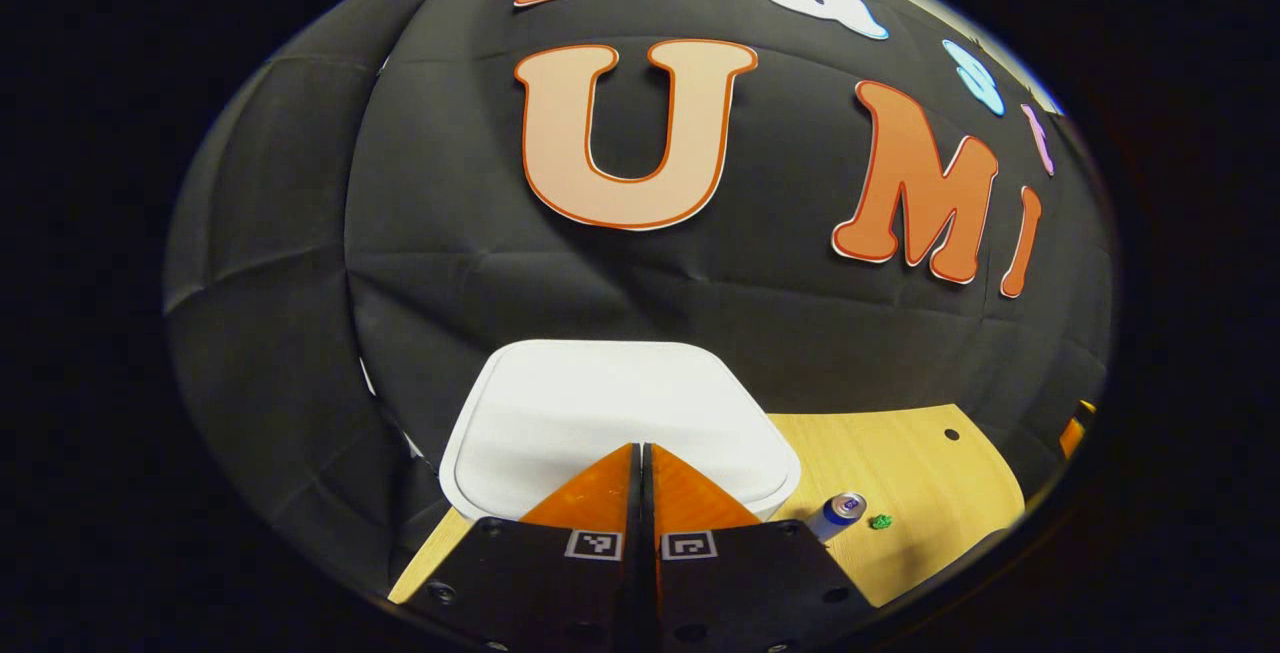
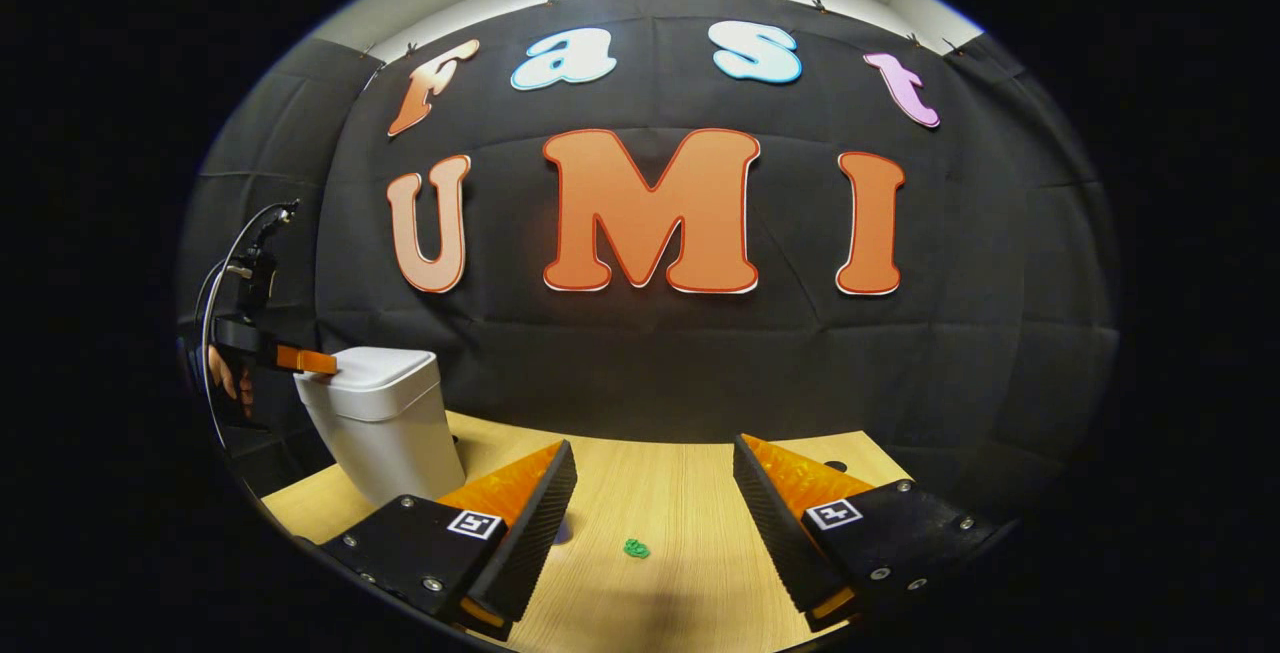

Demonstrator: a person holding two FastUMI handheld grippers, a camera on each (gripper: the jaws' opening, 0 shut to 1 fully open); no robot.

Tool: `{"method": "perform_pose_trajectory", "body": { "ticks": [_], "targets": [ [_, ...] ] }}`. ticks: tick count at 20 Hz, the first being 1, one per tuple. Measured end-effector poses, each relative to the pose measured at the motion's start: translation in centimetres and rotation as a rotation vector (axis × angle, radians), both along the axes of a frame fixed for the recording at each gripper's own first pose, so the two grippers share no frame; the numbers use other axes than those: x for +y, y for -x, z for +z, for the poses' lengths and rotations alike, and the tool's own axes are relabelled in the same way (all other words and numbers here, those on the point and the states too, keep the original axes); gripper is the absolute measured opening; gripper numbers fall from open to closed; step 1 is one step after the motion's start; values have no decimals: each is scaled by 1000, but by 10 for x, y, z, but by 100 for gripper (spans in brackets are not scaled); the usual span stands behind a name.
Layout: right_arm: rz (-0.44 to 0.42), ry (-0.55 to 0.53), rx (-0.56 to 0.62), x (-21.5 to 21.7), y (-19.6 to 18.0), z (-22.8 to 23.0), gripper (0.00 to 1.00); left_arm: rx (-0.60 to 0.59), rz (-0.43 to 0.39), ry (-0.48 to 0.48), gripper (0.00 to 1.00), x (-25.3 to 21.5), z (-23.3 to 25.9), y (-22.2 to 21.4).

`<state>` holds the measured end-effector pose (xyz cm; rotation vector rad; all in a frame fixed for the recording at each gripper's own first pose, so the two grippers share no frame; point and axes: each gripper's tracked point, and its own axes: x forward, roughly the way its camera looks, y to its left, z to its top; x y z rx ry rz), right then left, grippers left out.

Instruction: Press the lid of the desktop garbage bin to open it, pick up the crumpled paper on the desktop and throw it into the bin, then pick up the pop can on the desktop and drop it into the bin, and finally close the garbage bin lid.

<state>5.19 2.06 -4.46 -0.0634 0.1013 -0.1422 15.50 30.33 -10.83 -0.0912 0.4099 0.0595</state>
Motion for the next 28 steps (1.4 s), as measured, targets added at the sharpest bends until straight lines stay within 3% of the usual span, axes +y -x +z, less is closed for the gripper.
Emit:
{"method": "perform_pose_trajectory", "body": {
  "ticks": [6, 9, 11, 13, 18, 26, 28],
  "targets": [
    [13, -1, 1, 5, 1, -1, 95, 29, 27, -58, 0, -2, -2, 1],
    [18, -9, -13, 4, 4, 3, 95, -54, 48, -128, 0, 0, 22, 7],
    [13, -18, -13, 0, 5, 3, 94, -196, 82, -155, 0, -2, 64, 10],
    [12, -22, -16, 0, 7, 5, 94, -272, 88, -132, 0, -21, 94, 30],
    [9, -33, -43, -5, 11, 13, 94, -363, 45, -4, 0, -89, 108, 74],
    [35, -49, -35, -4, 10, 8, 94, -344, -33, 53, 0, -161, 84, 108],
    [42, -50, -28, -3, 10, 7, 94, -340, -62, 61, 7, -178, 80, 108]
  ]
}}
